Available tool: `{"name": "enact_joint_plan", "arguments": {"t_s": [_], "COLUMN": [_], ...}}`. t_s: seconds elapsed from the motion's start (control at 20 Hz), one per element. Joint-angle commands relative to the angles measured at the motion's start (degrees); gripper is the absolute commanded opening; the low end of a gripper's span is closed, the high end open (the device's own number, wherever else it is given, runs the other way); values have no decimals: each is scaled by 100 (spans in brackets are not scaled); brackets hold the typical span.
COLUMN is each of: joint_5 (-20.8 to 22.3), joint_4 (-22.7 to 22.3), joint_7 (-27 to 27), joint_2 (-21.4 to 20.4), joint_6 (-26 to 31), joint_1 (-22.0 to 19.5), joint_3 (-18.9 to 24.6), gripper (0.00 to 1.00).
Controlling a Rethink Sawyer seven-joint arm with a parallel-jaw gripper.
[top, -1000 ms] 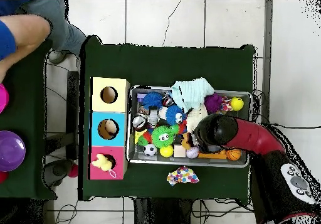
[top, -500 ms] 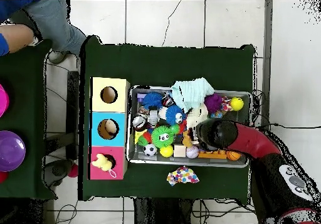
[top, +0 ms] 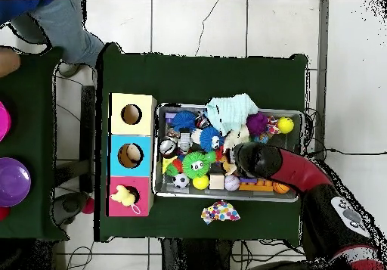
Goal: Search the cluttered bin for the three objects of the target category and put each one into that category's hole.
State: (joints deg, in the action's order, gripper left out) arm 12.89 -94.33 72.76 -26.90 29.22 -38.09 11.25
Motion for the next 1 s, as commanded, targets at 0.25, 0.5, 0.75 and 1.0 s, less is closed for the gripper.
{"name": "enact_joint_plan", "arguments": {"t_s": [0.25,0.5,0.75,1.0], "joint_5": [-1086,-1379,-1452,-1556], "joint_4": [-506,-655,-676,-694], "joint_7": [1268,1261,1198,1250], "joint_2": [248,194,235,225], "joint_6": [1026,1231,1111,1056], "joint_1": [77,122,193,265], "joint_3": [288,235,121,53], "gripper": [100,100,100,100]}}
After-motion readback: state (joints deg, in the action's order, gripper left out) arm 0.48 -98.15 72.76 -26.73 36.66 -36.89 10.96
